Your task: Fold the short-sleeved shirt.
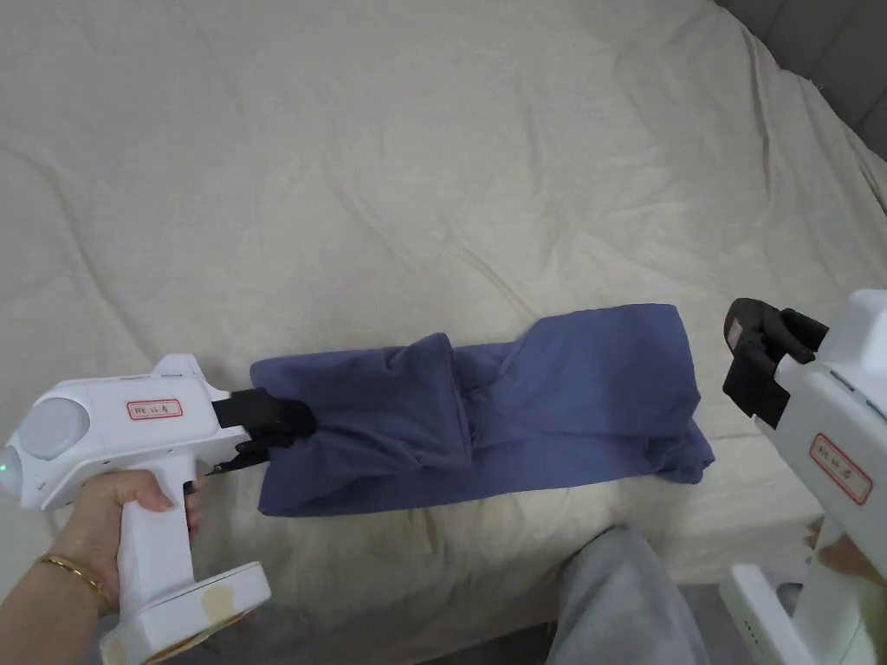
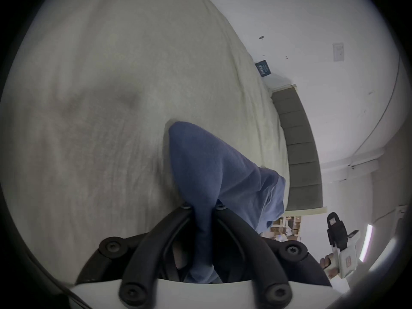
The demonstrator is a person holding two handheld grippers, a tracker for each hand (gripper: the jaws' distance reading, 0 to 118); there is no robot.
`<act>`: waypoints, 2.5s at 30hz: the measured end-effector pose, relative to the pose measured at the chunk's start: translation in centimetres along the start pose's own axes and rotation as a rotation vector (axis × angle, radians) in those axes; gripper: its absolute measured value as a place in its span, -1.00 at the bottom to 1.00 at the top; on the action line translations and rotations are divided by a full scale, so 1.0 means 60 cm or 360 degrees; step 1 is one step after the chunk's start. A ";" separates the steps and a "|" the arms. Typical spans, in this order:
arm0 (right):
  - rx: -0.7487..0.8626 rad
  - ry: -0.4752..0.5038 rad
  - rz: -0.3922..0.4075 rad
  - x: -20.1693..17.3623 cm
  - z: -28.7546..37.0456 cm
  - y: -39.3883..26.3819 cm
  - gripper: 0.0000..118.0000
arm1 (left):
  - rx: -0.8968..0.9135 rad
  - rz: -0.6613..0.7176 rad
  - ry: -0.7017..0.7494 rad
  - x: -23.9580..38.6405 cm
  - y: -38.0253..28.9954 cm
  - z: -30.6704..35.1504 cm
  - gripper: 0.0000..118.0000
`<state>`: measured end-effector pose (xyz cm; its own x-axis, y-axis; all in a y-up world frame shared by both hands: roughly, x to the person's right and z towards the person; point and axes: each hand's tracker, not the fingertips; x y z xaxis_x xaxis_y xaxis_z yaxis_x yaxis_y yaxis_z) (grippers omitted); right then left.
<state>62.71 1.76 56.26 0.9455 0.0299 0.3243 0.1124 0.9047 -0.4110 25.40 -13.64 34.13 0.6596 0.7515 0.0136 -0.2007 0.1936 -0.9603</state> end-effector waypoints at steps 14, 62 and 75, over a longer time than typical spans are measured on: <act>0.0053 0.0126 -0.0012 -0.013 -0.004 0.002 -0.98 | 0.0569 -0.0429 0.0989 0.087 0.030 0.256 -0.85; 0.0049 0.0052 -0.0100 0.019 0.036 -0.018 -0.98 | 0.0124 -0.1049 0.0519 0.203 -0.206 -0.184 -0.98; 0.0121 0.0297 0.0003 -0.091 -0.003 0.005 -0.98 | 0.1029 -0.1159 0.0566 0.224 -0.147 0.063 -0.98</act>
<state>57.60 1.82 54.21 0.9867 -0.0415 0.1575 0.0942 0.9343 -0.3438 33.31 -2.84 43.82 0.9317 0.1076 0.3470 0.0509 0.9071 -0.4179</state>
